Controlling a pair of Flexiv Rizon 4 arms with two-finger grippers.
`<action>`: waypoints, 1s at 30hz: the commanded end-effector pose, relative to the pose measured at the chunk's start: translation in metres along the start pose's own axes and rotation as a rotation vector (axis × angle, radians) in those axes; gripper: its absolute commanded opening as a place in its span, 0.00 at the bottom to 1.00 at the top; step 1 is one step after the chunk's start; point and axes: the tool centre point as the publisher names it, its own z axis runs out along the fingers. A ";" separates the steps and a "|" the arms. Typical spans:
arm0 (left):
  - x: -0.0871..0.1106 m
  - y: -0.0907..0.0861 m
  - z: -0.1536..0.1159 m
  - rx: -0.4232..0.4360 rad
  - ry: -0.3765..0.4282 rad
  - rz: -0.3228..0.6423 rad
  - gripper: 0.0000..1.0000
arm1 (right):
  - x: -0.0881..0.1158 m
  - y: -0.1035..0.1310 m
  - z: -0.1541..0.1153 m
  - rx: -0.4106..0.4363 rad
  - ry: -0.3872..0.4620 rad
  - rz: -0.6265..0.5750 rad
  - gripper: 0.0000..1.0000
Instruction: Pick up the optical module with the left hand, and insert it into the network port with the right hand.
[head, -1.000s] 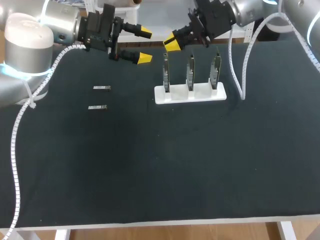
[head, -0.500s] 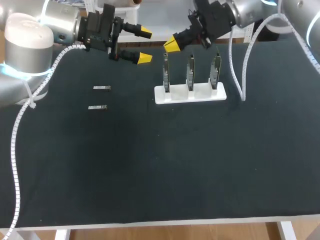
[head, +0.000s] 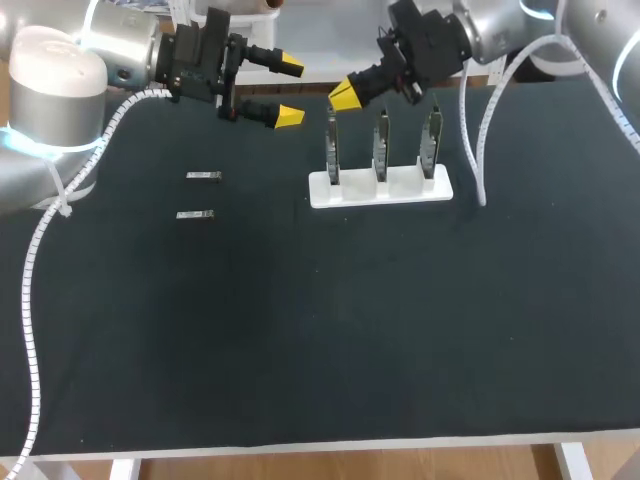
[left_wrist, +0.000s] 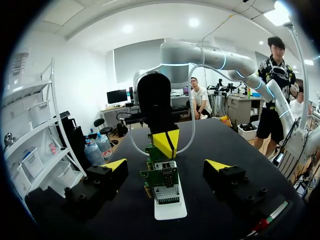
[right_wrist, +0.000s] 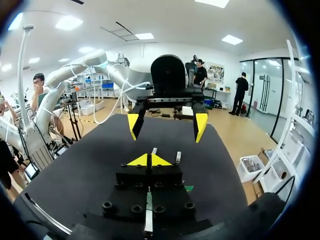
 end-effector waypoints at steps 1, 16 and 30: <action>0.000 -0.001 0.000 -0.005 -0.001 0.003 1.00 | 0.002 -0.011 0.001 -0.028 -0.004 0.002 0.00; 0.000 -0.001 0.000 -0.005 -0.001 0.003 1.00 | 0.007 -0.015 0.003 -0.035 -0.012 0.013 0.00; 0.000 -0.001 0.000 -0.005 -0.001 0.003 1.00 | 0.009 -0.017 0.008 -0.042 -0.027 0.016 0.00</action>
